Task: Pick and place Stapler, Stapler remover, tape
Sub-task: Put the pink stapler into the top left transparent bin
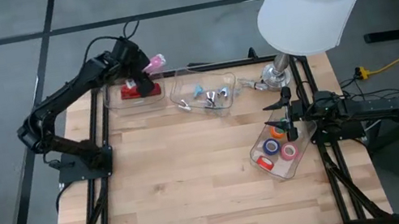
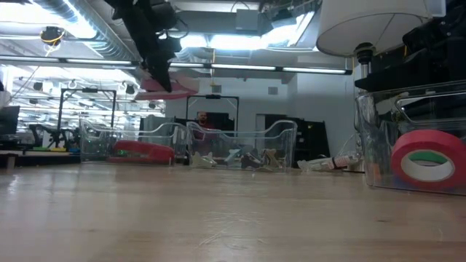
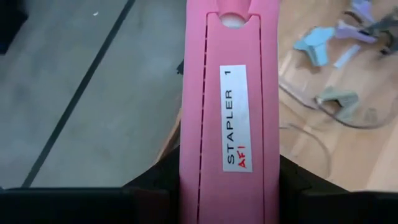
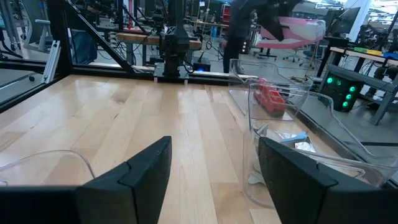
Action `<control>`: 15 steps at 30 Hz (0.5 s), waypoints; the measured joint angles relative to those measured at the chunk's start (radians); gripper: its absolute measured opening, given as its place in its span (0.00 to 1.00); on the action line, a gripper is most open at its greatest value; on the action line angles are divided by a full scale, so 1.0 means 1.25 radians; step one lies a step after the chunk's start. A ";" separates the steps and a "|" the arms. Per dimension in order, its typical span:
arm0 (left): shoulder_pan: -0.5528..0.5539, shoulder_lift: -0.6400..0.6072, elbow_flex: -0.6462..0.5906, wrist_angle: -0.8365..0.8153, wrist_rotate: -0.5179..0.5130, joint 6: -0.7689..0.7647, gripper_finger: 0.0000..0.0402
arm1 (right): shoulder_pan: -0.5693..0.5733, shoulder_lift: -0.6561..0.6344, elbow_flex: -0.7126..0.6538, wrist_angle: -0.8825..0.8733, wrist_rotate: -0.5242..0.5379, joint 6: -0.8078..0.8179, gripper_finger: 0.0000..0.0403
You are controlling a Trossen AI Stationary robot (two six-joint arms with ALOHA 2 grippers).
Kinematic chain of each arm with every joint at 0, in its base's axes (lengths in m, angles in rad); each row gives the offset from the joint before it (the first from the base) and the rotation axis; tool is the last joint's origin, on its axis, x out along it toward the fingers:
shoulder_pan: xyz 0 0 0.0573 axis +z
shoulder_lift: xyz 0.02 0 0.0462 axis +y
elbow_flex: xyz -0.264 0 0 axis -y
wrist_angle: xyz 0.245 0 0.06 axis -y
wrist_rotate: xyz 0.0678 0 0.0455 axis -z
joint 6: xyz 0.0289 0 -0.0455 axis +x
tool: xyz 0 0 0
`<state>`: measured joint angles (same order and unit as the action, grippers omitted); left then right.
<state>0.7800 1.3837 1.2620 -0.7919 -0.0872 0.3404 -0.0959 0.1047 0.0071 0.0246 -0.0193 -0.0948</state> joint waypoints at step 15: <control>0.063 -0.084 -0.234 0.195 0.038 -0.024 0.33 | 0.000 0.000 0.000 0.000 0.000 0.000 0.59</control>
<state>0.8592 1.2789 0.9691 -0.5482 -0.0401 0.3108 -0.0959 0.1047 0.0071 0.0250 -0.0193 -0.0949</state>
